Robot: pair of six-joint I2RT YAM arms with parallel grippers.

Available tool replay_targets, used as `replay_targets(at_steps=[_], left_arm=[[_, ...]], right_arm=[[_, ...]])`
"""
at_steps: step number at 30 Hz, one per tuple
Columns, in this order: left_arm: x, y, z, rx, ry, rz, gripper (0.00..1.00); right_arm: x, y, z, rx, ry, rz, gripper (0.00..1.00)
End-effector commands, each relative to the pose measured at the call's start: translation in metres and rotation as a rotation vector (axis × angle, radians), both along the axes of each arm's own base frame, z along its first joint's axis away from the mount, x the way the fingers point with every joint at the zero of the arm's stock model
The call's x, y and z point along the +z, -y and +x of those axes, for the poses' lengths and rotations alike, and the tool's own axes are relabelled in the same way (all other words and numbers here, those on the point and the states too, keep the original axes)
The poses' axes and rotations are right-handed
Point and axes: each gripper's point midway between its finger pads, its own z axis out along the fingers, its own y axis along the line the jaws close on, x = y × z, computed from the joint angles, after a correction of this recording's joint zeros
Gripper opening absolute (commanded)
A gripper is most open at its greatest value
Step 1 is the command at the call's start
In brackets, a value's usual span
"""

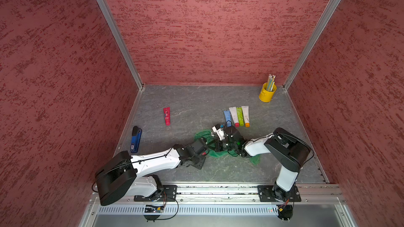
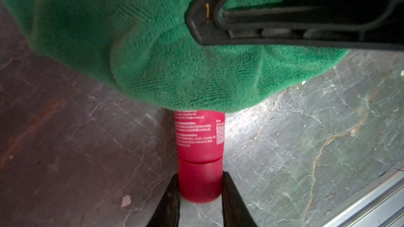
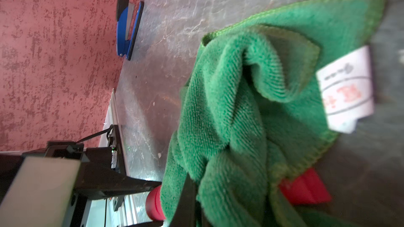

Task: Wipe the surface of the toothpaste tube
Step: Wipe the dirt from the toothpaste tube, then move the toothpaste to the center of the board.

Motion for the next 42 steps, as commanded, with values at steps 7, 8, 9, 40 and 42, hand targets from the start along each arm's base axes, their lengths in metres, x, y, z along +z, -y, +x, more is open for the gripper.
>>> replay_targets(at_steps=[7, 8, 9, 40, 42], left_arm=[[0.014, 0.003, 0.020, 0.058, 0.071, -0.051, 0.00], [0.013, -0.001, 0.022, 0.078, 0.073, -0.044, 0.00], [0.014, -0.006, 0.025, 0.106, 0.071, -0.041, 0.00], [0.044, 0.020, 0.168, 0.363, 0.101, -0.246, 0.00], [0.038, 0.034, 0.178, 0.361, 0.090, -0.266, 0.00]], right_arm=[[-0.007, 0.044, 0.003, -0.042, -0.073, -0.096, 0.00], [-0.003, 0.056, 0.011, -0.084, -0.056, -0.114, 0.00], [0.004, 0.066, 0.016, -0.117, -0.034, -0.129, 0.00], [0.042, 0.057, -0.051, 0.197, 0.007, -0.042, 0.00], [0.042, 0.056, -0.052, 0.201, 0.005, -0.042, 0.00]])
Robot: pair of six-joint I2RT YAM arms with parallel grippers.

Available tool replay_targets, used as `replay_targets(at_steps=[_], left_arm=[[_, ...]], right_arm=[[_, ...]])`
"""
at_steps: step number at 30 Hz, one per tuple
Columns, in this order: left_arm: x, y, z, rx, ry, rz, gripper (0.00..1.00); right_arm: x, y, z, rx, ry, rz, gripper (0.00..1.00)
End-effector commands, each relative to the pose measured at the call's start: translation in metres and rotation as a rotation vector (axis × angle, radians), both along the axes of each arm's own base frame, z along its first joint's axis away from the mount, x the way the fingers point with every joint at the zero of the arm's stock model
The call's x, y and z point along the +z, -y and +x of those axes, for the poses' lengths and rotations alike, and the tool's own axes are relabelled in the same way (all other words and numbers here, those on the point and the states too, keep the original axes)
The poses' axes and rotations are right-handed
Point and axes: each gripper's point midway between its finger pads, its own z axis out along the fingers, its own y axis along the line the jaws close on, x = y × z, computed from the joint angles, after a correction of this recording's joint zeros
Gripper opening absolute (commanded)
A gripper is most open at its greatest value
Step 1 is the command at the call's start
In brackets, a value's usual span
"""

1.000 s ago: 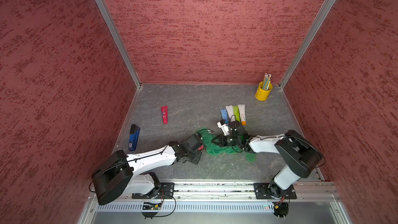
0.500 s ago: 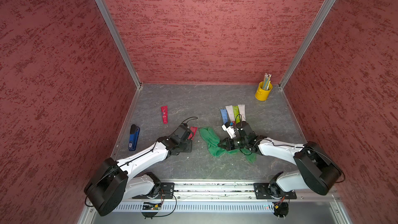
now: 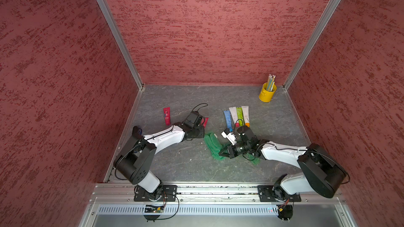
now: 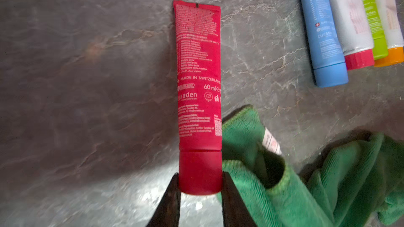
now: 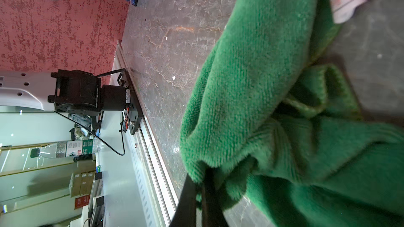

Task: Wipe the surface of the toothpaste tube
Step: Move the toothpaste to the center of the board.

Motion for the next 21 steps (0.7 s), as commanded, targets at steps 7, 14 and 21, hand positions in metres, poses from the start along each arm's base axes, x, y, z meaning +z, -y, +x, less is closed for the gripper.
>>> replay_targets(at_steps=[7, 14, 21], left_arm=[[-0.011, 0.075, 0.032, -0.086, 0.010, -0.083, 0.06], [0.009, 0.091, 0.038, -0.116, 0.082, -0.094, 0.31], [0.031, 0.066, 0.063, -0.068, 0.108, -0.174, 0.31]], right_arm=[[0.008, -0.009, 0.007, 0.019, 0.046, 0.012, 0.00], [-0.004, -0.012, 0.015, 0.010, 0.036, -0.026, 0.00], [0.013, -0.028, 0.029, 0.061, 0.057, -0.008, 0.00]])
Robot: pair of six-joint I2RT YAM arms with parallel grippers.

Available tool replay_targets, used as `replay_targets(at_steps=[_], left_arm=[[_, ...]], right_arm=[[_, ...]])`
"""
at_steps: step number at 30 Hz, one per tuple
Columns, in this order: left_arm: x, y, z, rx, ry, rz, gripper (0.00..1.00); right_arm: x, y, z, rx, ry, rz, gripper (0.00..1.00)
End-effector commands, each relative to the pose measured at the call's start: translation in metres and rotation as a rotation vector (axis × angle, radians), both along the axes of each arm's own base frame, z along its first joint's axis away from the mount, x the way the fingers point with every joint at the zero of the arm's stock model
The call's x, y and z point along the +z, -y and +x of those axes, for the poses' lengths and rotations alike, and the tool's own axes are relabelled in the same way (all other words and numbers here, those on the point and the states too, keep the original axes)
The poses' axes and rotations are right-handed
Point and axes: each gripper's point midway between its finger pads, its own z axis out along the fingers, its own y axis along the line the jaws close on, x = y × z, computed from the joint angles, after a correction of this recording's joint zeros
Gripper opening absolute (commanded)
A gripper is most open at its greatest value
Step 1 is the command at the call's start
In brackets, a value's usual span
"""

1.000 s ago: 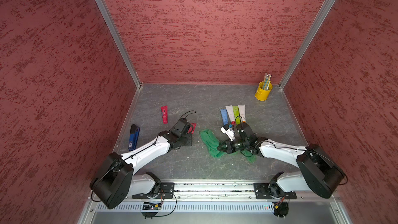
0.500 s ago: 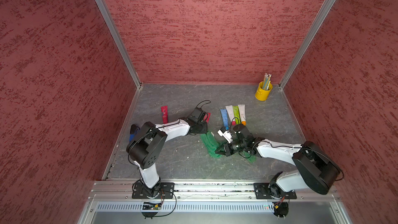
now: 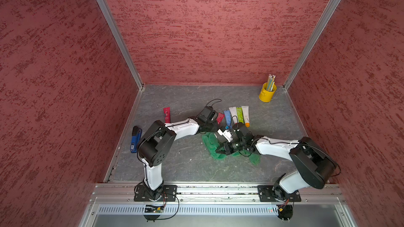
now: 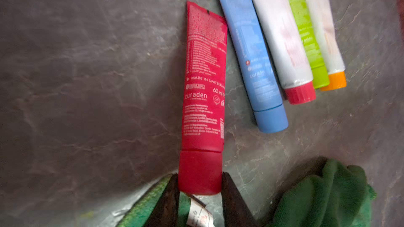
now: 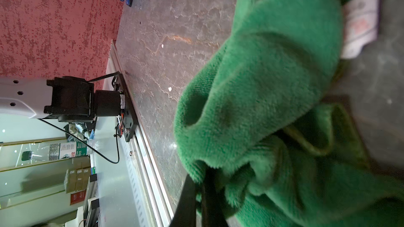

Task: Wipe the surface of the toothpaste tube
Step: Move the toothpaste to the center of the board.

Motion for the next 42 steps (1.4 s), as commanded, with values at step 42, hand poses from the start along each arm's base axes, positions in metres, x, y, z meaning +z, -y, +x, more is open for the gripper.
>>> replay_targets(at_steps=[42], left_arm=[[-0.001, 0.002, 0.052, -0.082, -0.087, -0.095, 0.26]], right_arm=[[0.049, -0.029, 0.034, 0.098, 0.004, 0.175, 0.03]])
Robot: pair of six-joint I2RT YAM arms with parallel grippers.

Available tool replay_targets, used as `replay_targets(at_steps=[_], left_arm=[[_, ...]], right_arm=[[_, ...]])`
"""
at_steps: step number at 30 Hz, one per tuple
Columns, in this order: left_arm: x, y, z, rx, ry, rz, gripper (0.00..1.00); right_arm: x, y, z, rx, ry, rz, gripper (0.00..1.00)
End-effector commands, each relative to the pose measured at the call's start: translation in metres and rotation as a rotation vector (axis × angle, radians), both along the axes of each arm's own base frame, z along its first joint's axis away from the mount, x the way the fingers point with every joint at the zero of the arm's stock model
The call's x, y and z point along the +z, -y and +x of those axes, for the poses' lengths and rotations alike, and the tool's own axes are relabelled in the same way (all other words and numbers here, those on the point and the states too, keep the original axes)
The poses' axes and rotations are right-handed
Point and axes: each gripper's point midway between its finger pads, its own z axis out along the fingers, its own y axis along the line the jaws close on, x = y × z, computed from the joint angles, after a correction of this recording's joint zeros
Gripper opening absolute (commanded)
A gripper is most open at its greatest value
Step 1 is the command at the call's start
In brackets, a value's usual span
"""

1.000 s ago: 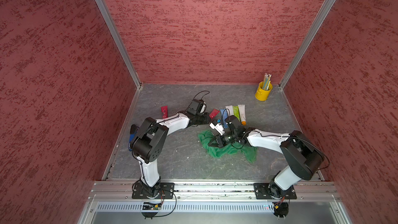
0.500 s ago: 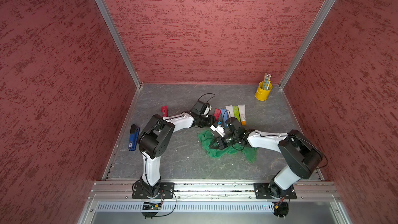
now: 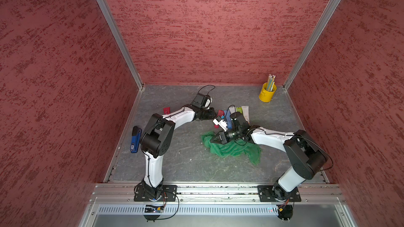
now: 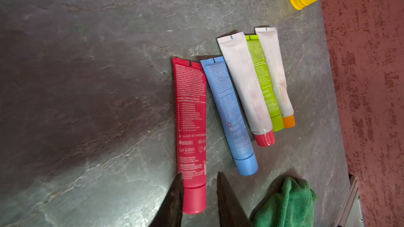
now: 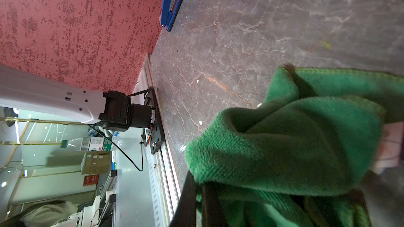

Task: Wipe the surface of the toothpaste tube
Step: Move the toothpaste to the center of the board.

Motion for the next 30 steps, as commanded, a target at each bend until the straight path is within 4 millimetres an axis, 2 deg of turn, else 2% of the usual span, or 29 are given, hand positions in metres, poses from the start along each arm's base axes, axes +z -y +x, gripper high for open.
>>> replay_targets(at_steps=[1, 9, 13, 30], left_arm=[[-0.021, -0.004, -0.004, -0.009, -0.043, 0.053, 0.25], [-0.037, 0.012, -0.010, -0.047, -0.085, 0.033, 0.29], [-0.041, 0.024, -0.013, -0.071, -0.098, 0.009, 0.31], [-0.050, 0.052, -0.011, -0.116, -0.120, -0.046, 0.31]], right_arm=[[0.011, -0.006, 0.000, 0.031, -0.012, 0.035, 0.03], [0.006, -0.006, -0.004, 0.045, -0.023, 0.047, 0.03], [0.004, -0.006, -0.006, 0.047, -0.025, 0.048, 0.03], [0.000, -0.005, -0.010, 0.053, -0.033, 0.052, 0.03]])
